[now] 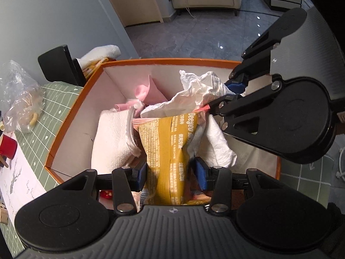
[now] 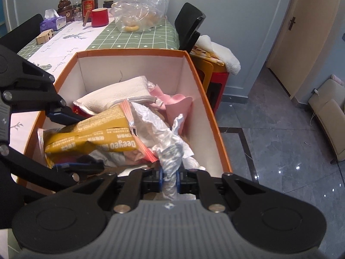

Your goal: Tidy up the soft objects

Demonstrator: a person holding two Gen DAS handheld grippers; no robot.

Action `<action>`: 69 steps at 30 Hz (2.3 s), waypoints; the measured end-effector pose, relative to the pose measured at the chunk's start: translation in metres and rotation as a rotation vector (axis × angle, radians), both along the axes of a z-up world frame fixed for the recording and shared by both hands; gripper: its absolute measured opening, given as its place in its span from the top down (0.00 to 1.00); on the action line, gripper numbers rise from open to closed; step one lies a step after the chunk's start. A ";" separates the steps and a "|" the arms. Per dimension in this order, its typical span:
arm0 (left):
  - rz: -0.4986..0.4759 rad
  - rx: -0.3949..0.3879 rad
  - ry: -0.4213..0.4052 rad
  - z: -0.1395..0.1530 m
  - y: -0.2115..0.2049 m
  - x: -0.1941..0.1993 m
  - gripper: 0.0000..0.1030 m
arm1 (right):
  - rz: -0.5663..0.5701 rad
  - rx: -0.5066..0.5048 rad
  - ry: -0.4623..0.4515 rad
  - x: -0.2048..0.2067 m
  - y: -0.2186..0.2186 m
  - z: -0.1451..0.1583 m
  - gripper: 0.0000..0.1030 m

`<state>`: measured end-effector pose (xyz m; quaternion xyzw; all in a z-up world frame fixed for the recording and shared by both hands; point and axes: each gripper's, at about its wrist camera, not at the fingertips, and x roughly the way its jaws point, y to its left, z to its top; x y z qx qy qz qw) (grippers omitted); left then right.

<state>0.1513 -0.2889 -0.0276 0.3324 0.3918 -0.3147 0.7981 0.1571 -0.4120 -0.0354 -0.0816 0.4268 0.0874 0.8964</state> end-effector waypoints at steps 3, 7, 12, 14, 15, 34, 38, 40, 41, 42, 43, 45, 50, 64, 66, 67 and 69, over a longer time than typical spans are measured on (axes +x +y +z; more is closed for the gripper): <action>0.017 0.014 -0.030 -0.001 -0.001 0.001 0.50 | -0.014 0.001 -0.012 0.001 -0.002 0.000 0.92; 0.024 0.034 0.005 -0.007 0.000 0.004 0.49 | 0.006 -0.022 0.032 0.003 0.001 -0.012 0.90; 0.037 0.005 0.033 -0.009 -0.004 0.004 0.48 | -0.004 -0.013 0.087 0.009 -0.005 -0.026 0.87; 0.041 -0.012 0.058 -0.015 -0.008 0.002 0.47 | -0.014 0.005 0.101 0.010 -0.008 -0.028 0.86; 0.035 0.005 0.063 -0.021 -0.012 0.000 0.46 | -0.016 0.015 0.110 0.009 -0.010 -0.029 0.85; 0.024 0.023 -0.006 0.011 -0.004 -0.007 0.10 | 0.007 0.079 0.108 -0.003 -0.009 -0.015 0.52; 0.028 -0.059 -0.022 0.038 0.010 -0.014 0.09 | -0.026 0.096 0.035 -0.014 -0.015 0.007 0.36; 0.043 -0.119 -0.013 0.050 0.018 -0.016 0.09 | -0.032 0.135 0.005 -0.021 -0.021 0.019 0.34; 0.052 -0.140 -0.013 0.055 0.023 -0.018 0.08 | -0.035 0.145 -0.010 -0.025 -0.022 0.025 0.33; 0.062 -0.161 -0.018 0.060 0.028 -0.020 0.08 | -0.035 0.149 -0.024 -0.028 -0.023 0.030 0.30; 0.074 -0.177 -0.024 0.063 0.033 -0.021 0.08 | -0.037 0.150 -0.039 -0.032 -0.023 0.035 0.29; 0.112 -0.220 -0.036 0.067 0.045 -0.026 0.08 | -0.043 0.154 -0.060 -0.039 -0.023 0.044 0.25; 0.229 -0.415 0.045 0.082 0.079 -0.041 0.01 | -0.070 0.143 -0.139 -0.062 -0.012 0.065 0.05; 0.479 -0.488 0.016 0.069 0.116 -0.047 0.01 | -0.243 0.163 -0.229 -0.119 0.011 0.085 0.03; 0.517 -0.455 -0.038 0.066 0.117 -0.052 0.01 | -0.272 0.166 -0.242 -0.123 0.015 0.087 0.03; 0.533 -0.422 -0.060 0.064 0.116 -0.053 0.01 | -0.284 0.157 -0.244 -0.123 0.019 0.087 0.03; 0.541 -0.366 -0.094 0.058 0.113 -0.056 0.01 | -0.299 0.137 -0.239 -0.122 0.023 0.084 0.03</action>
